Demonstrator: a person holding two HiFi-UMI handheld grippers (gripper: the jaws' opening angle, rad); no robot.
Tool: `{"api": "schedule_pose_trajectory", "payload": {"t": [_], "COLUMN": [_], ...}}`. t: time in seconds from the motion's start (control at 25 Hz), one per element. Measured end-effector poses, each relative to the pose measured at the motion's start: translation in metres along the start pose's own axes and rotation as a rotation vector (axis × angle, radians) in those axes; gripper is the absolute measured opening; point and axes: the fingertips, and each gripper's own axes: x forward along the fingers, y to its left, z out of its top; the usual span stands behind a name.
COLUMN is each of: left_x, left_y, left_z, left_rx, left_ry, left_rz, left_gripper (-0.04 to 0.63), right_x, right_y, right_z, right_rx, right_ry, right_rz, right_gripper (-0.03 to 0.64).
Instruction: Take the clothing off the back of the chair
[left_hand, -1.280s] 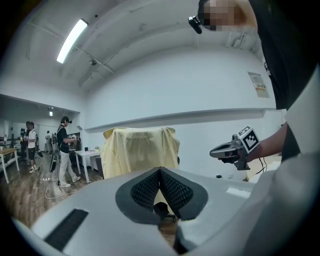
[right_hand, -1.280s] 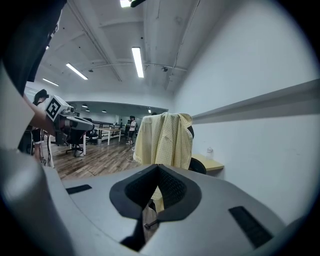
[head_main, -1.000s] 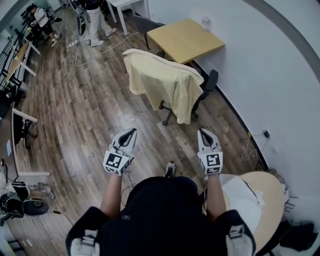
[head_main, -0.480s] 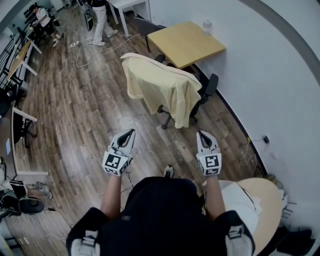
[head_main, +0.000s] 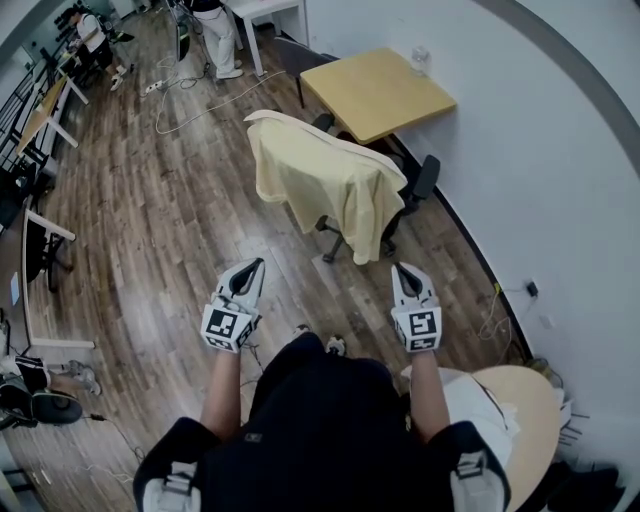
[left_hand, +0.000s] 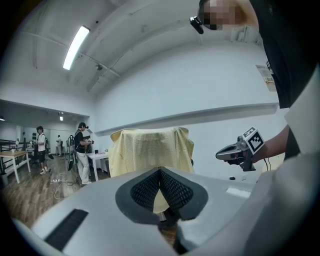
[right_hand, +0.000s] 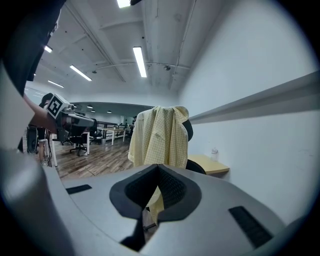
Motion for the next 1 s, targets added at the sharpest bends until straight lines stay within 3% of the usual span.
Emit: {"api": "schedule_pose_trajectory", "payload": {"t": [0.44, 0.76, 1.0], "left_x": [0.021, 0.054, 0.072], "left_y": [0.032, 0.070, 0.088], "left_z": [-0.008, 0.012, 0.013], "left_rx": [-0.041, -0.043, -0.060], "left_ry": [0.007, -0.043, -0.049], "left_rz": [-0.007, -0.011, -0.017], "left_gripper": [0.002, 0.002, 0.002], "right_x": [0.023, 0.047, 0.063], "right_y": [-0.010, -0.020, -0.033], "right_z": [0.010, 0.022, 0.034], "right_rx": [-0.008, -0.004, -0.015], "right_ry": [0.016, 0.031, -0.008], "right_rz": [-0.037, -0.069, -0.087], "right_gripper": [-0.006, -0.006, -0.006]}}
